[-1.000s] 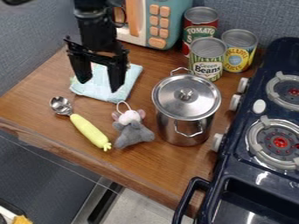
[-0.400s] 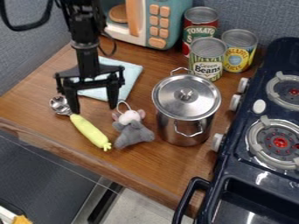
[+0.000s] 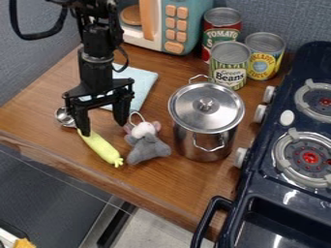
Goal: Take the yellow spoon and place it on top of the cloth
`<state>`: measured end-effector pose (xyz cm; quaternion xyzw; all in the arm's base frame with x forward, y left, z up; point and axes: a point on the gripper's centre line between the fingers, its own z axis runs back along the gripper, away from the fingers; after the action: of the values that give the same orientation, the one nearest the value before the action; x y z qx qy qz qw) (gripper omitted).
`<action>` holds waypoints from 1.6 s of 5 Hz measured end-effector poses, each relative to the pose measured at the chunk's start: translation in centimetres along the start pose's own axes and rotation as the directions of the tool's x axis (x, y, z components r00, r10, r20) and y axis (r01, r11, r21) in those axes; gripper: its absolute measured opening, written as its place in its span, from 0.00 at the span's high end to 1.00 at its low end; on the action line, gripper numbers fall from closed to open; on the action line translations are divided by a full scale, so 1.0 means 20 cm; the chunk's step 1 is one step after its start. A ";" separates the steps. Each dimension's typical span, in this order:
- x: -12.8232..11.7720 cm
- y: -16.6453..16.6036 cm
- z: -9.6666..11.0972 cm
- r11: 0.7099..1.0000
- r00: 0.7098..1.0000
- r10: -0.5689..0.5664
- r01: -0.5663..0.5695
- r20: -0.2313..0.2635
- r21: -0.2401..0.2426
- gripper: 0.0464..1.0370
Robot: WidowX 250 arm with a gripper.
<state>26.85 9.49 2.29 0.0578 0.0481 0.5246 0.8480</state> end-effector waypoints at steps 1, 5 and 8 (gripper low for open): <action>-0.01 0.01 -0.02 1.000 1.000 -0.023 0.024 0.006 -0.005 0.04; -0.02 0.12 -0.10 0.968 0.975 -0.216 0.207 -0.049 -0.146 0.64; 0.00 0.10 -0.05 0.931 0.942 -0.331 0.316 -0.056 -0.183 0.66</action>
<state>25.01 10.37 1.68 -0.0468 0.0482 0.3820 0.9217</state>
